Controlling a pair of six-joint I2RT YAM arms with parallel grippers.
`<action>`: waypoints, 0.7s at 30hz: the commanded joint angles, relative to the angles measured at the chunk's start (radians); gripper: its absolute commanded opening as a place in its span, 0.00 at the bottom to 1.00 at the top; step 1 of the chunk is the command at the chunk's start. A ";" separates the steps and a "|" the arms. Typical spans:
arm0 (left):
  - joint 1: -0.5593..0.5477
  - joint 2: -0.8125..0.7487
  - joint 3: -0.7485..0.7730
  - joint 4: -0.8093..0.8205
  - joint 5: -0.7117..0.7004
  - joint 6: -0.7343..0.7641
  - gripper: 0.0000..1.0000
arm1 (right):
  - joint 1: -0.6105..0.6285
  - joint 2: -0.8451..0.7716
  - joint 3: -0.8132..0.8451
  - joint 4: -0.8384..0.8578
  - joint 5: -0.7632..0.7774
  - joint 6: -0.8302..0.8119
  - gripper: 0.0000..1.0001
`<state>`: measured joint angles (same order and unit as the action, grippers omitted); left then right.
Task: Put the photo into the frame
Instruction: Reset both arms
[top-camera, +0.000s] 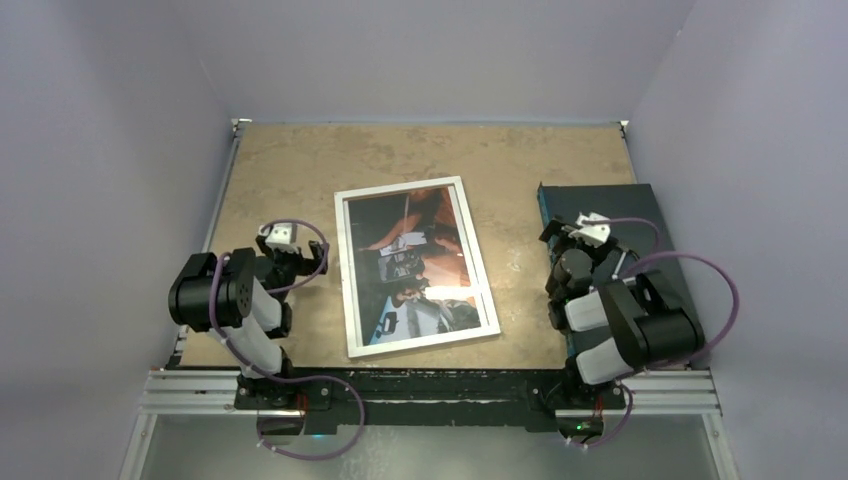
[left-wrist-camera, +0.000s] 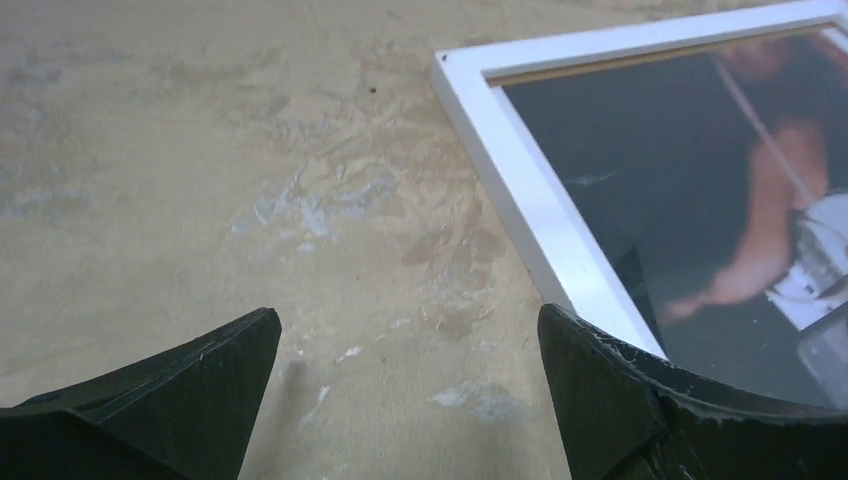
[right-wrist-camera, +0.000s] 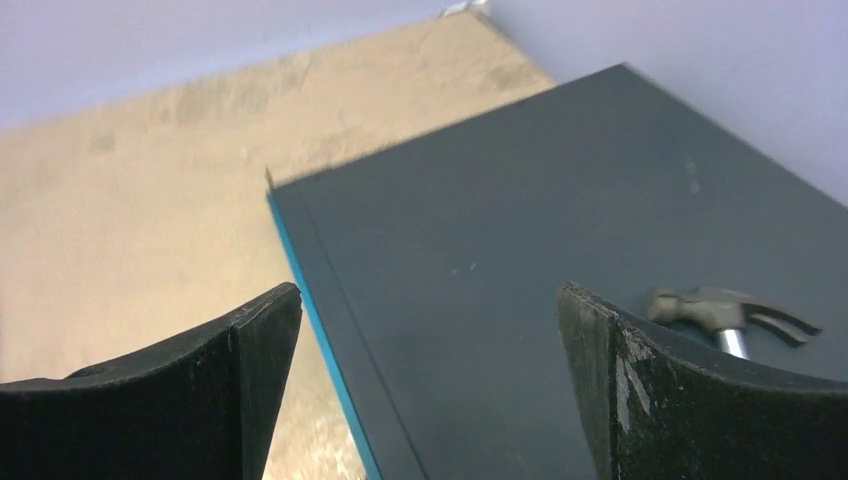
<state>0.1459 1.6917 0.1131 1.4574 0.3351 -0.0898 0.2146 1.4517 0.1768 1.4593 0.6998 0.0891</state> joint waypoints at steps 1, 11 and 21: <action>-0.023 -0.037 0.052 -0.019 -0.113 0.005 1.00 | -0.007 0.099 0.004 0.298 -0.195 -0.142 0.99; -0.103 -0.034 0.144 -0.158 -0.200 0.061 1.00 | -0.129 0.109 0.081 0.116 -0.321 -0.037 0.99; -0.105 -0.029 0.151 -0.166 -0.204 0.060 1.00 | -0.129 0.119 0.075 0.163 -0.309 -0.045 0.99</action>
<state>0.0444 1.6745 0.2520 1.2812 0.1471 -0.0402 0.0849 1.5791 0.2520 1.5158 0.4000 0.0448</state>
